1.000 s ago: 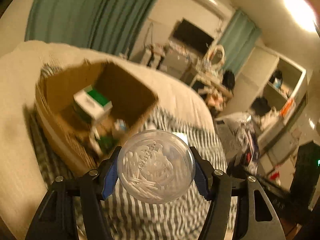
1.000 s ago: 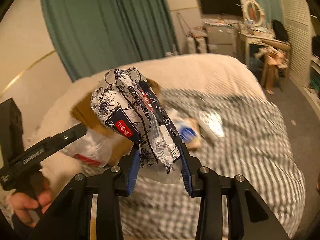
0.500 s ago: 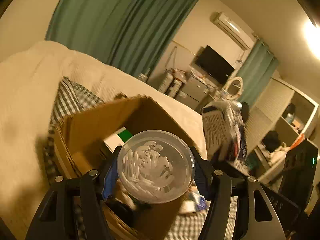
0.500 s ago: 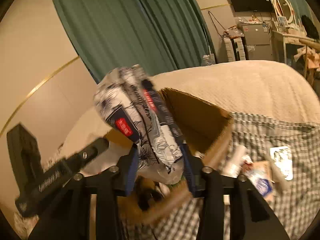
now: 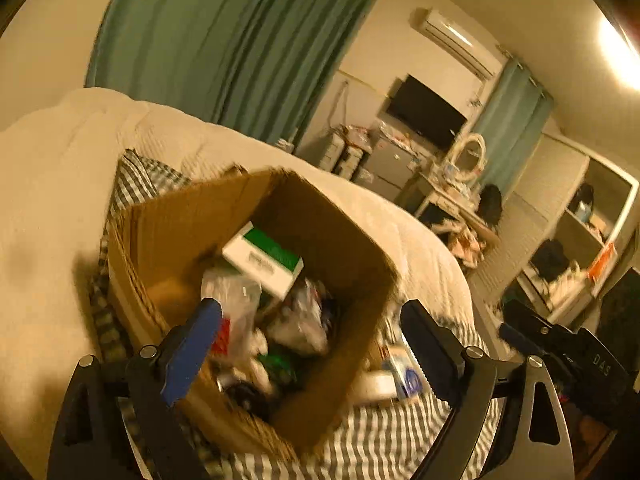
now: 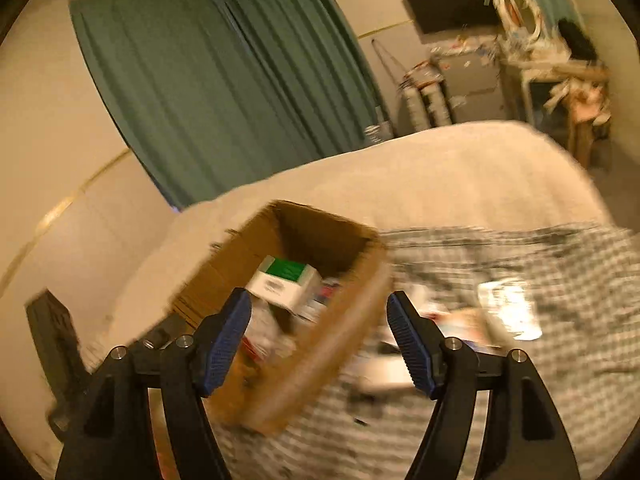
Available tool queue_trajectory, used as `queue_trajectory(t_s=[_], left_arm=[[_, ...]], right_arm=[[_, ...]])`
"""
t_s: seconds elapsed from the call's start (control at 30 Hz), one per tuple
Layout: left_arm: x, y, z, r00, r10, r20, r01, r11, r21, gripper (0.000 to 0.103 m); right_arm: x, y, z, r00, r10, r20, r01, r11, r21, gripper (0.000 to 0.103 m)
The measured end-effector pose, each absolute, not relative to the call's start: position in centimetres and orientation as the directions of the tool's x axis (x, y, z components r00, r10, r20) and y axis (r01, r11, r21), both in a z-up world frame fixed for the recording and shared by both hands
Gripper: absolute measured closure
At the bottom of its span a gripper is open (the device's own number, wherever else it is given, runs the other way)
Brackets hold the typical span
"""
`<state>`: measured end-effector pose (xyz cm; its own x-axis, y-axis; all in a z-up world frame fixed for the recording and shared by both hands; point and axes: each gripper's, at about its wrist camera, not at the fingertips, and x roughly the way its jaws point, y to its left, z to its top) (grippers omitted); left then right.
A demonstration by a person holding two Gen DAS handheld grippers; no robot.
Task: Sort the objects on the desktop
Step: 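Move both tools back over the remaining items, then grasp the blue Vinda tissue pack with the right tool while the left tool grasps a small black item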
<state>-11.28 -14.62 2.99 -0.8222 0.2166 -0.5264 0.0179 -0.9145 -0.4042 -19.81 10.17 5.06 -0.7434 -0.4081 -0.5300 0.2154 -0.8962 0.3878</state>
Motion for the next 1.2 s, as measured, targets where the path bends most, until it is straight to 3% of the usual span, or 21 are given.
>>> queue_trajectory(t_s=[0.2,0.43,0.63,0.83,1.07,1.2], left_arm=[[-7.7,-8.7,3.2,-0.815,0.212,-0.54,-0.076,-0.962,-0.262,0.009],[-3.8,-2.3,-1.4,-0.781,0.226,-0.582,-0.125,-0.97,-0.209,0.005],[-5.9,0.0,-5.8,-0.702,0.187,-0.687,-0.125,-0.982,-0.139,0.005],[-8.9,-0.3,-9.4,-0.663,0.158,-0.732,-0.055,-0.985,-0.163,0.005],[-11.3,0.5,-12.0,-0.669,0.106,-0.736,-0.041,-0.994,-0.106,0.005],[-12.6,0.6,-13.1,-0.689,0.136,-0.712,-0.034,-0.987,-0.156,0.007]], right_arm=[[-12.8,15.8,4.4,-0.794,-0.233,-0.561,0.129,-0.967,0.219,0.028],[-9.4,20.7,-1.4,-0.786,-0.179,-0.592,0.046,-0.972,0.232,0.028],[-11.6,20.9,-4.2,-0.764,-0.231,-0.602,0.07,-0.958,0.279,0.028],[-14.1,19.8,-5.8,-0.757,-0.27,-0.595,0.143,-0.957,0.252,0.028],[-18.5,19.6,-8.8,-0.722,-0.305,-0.621,0.192,-0.951,0.244,0.028],[-21.7,18.2,-9.8,-0.719,-0.304,-0.625,0.221,-0.953,0.209,0.028]])
